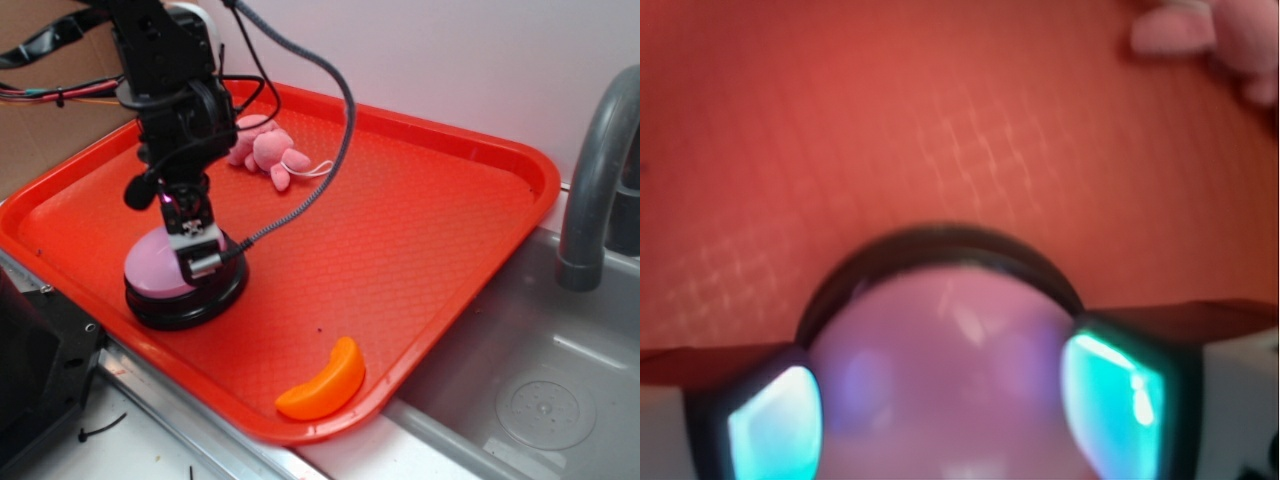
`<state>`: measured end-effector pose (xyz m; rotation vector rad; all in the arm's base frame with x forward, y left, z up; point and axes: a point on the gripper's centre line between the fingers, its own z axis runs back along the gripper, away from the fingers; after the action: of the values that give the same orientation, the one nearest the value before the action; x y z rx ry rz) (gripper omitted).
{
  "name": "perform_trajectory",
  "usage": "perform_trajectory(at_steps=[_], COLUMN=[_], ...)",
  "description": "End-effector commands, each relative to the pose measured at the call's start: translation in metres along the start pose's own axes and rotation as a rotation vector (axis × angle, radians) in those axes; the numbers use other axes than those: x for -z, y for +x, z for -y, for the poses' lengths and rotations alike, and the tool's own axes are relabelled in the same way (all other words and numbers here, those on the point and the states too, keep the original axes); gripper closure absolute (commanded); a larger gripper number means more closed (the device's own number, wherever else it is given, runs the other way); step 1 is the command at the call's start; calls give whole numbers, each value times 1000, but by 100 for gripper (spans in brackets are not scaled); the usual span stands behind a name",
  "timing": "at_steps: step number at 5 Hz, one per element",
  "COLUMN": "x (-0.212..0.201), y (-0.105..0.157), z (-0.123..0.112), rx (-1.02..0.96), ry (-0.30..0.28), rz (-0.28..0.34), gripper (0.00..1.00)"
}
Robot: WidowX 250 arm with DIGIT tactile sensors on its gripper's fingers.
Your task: Push the pink button.
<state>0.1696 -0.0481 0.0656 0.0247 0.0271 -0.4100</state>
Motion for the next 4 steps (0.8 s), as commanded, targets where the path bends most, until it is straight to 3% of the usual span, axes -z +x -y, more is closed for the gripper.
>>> perform_trajectory(at_steps=[1,3,4], x=[-33,-54,-63], y=[8,2,4], z=[-8,-8,-6], rx=[16,25,8], ry=[42,34,19], rz=[70,70,25], gripper=[0,0,0])
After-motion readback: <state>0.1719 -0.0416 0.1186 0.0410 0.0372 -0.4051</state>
